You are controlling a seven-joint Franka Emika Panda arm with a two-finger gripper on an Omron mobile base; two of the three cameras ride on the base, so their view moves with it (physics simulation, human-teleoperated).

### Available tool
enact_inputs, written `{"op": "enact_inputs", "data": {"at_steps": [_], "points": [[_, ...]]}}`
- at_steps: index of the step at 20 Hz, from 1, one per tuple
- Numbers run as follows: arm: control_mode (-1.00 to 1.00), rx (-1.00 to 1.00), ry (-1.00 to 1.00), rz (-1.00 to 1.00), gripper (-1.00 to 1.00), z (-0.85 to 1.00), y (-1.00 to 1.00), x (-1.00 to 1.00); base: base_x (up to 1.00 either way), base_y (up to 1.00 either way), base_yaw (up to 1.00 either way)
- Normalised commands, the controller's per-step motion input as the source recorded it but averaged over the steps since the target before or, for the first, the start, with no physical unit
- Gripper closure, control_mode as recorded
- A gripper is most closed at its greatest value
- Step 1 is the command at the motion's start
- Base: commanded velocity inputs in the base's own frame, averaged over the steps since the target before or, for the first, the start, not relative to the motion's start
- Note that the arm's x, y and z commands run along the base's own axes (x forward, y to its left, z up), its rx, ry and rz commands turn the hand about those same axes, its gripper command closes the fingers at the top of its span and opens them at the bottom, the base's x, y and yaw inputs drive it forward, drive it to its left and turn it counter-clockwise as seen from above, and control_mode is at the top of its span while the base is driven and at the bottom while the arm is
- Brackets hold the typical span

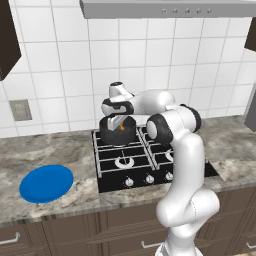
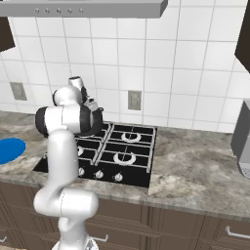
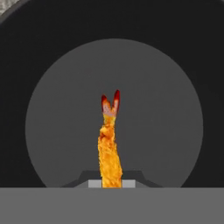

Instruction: Retrieve the frozen meat and place it in the pot on a burner. Then turn the burner on.

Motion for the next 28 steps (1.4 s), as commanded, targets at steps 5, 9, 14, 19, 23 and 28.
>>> {"op": "enact_inputs", "data": {"at_steps": [5, 9, 14, 19, 23, 28], "points": [[-1.00, 0.00, 0.00, 0.00, 1.00, -0.06, 0.00, 0.00, 0.00, 0.00, 0.00], [-1.00, 0.00, 0.00, 0.00, 1.00, -0.10, 0.00, 0.00, 0.00, 0.00, 0.00], [-1.00, 0.00, 0.00, 0.00, -1.00, -0.04, 0.00, 0.02, 0.00, 0.00, 0.00], [-1.00, 0.00, 0.00, 0.00, -1.00, 0.00, 0.00, 0.03, 0.00, 0.00, 0.00], [-1.00, 0.00, -0.03, -0.05, -1.00, 0.37, -0.01, 0.01, 0.00, 0.00, 0.00], [-1.00, 0.00, 0.00, -0.13, -1.00, 0.70, -0.17, 0.00, 0.00, 0.00, 0.00]]}}
